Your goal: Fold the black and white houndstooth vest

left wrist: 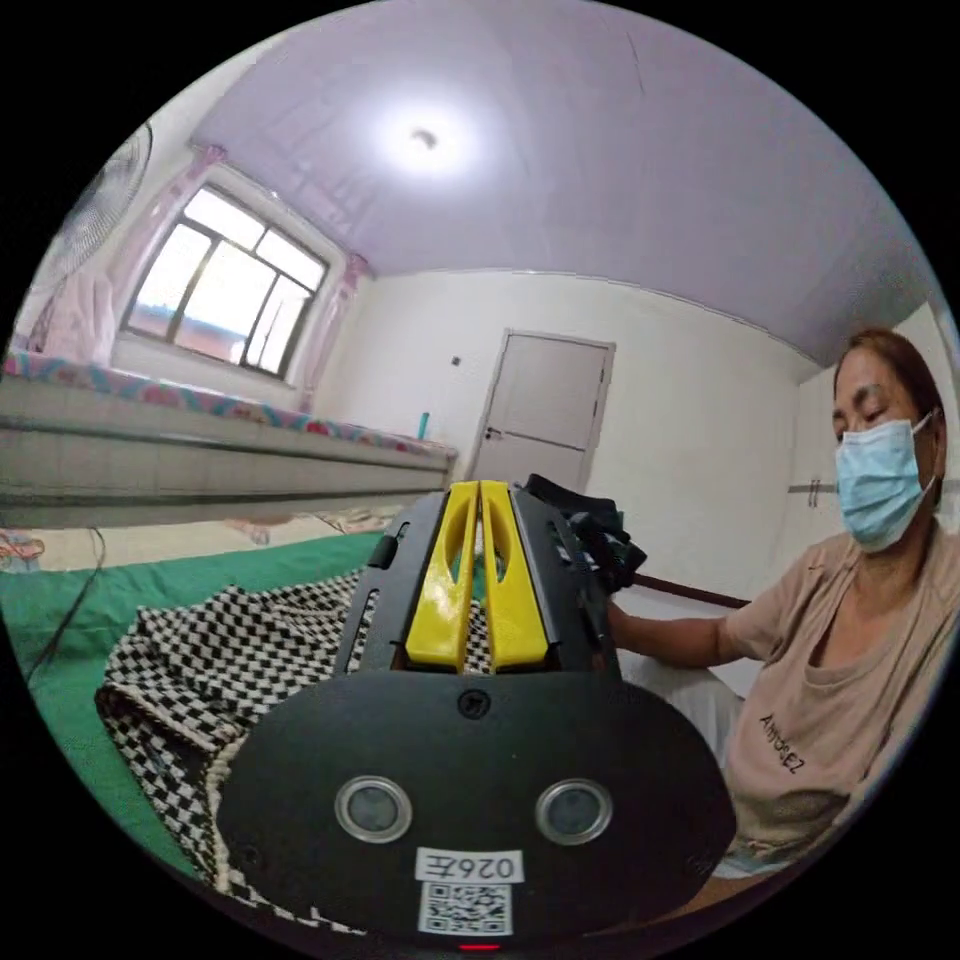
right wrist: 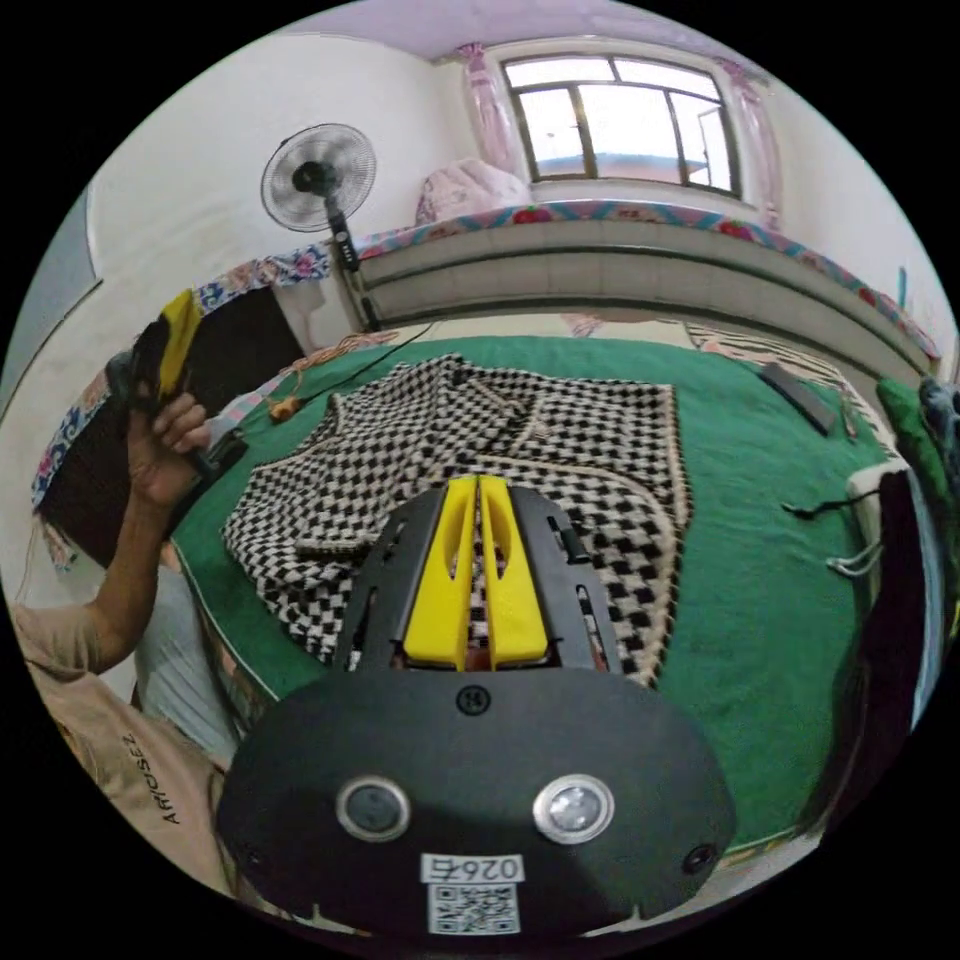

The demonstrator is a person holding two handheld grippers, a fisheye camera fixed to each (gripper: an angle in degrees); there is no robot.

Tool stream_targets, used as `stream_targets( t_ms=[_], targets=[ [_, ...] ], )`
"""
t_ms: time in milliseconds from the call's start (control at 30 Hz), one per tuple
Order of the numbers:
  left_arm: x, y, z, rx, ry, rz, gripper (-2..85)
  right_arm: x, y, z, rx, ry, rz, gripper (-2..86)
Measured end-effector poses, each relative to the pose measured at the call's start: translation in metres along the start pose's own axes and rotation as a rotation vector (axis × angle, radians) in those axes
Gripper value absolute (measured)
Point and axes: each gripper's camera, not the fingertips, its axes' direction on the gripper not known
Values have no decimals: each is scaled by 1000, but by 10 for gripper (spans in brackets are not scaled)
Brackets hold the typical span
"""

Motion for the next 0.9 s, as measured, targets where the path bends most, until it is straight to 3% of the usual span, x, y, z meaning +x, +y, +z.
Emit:
stream_targets(
  t_ms=[167,300,400,467,567,900],
  targets=[
    [-1,4,156,-425,32,-222,-7,82,40,-36,-84,64,156,0],
    [2,18,263,-582,-3,-283,15,141,72,-50,-134,-71,268,48],
    [7,26,336,-650,-145,-285,80,172,90,-44,-158,-233,348,78],
    [8,36,393,-769,-195,-290,135,183,97,-32,-183,-348,384,94],
    [10,53,458,-953,-241,-309,183,190,104,-33,-168,-344,407,87],
    [45,73,584,-1380,-378,-243,285,159,114,-34,-172,-518,331,40]
  ],
)
